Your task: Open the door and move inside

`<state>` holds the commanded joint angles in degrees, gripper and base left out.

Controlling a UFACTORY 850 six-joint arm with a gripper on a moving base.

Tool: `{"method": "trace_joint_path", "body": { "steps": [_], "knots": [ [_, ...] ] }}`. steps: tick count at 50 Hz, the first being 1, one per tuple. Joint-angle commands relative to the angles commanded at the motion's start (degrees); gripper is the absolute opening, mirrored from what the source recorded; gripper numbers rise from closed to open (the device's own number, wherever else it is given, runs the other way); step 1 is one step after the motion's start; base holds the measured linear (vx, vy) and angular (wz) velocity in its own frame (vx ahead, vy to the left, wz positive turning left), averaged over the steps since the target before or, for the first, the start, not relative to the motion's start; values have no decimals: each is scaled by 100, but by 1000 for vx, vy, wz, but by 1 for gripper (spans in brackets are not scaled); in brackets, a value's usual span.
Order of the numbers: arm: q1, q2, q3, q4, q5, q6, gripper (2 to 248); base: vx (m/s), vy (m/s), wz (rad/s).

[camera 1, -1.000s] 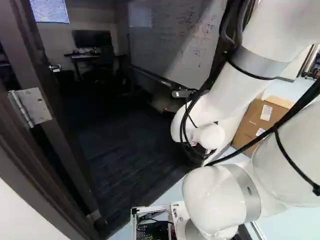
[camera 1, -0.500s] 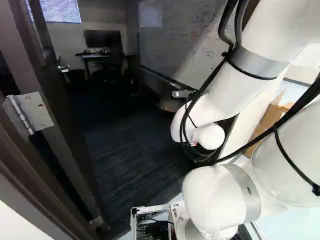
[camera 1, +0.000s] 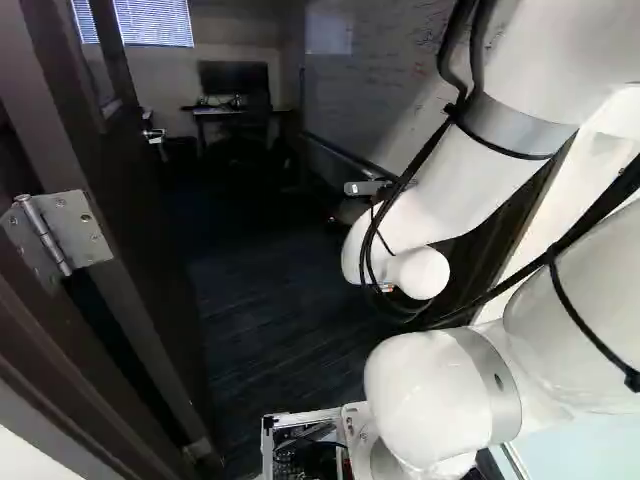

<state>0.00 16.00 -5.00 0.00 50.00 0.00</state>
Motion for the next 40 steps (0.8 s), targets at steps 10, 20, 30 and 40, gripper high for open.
{"method": "trace_joint_path", "body": {
  "steps": [10, 20, 30, 40],
  "knots": [
    [0, 0, 0, 0, 0, 0, 247, 148, 20, 280],
    [0, 0, 0, 0, 0, 0, 247, 148, 35, 282],
    [0, 0, 0, 0, 0, 0, 247, 139, 53, 286],
    [0, 0, 0, 0, 0, 0, 247, 145, 55, 294]
  ]
}}
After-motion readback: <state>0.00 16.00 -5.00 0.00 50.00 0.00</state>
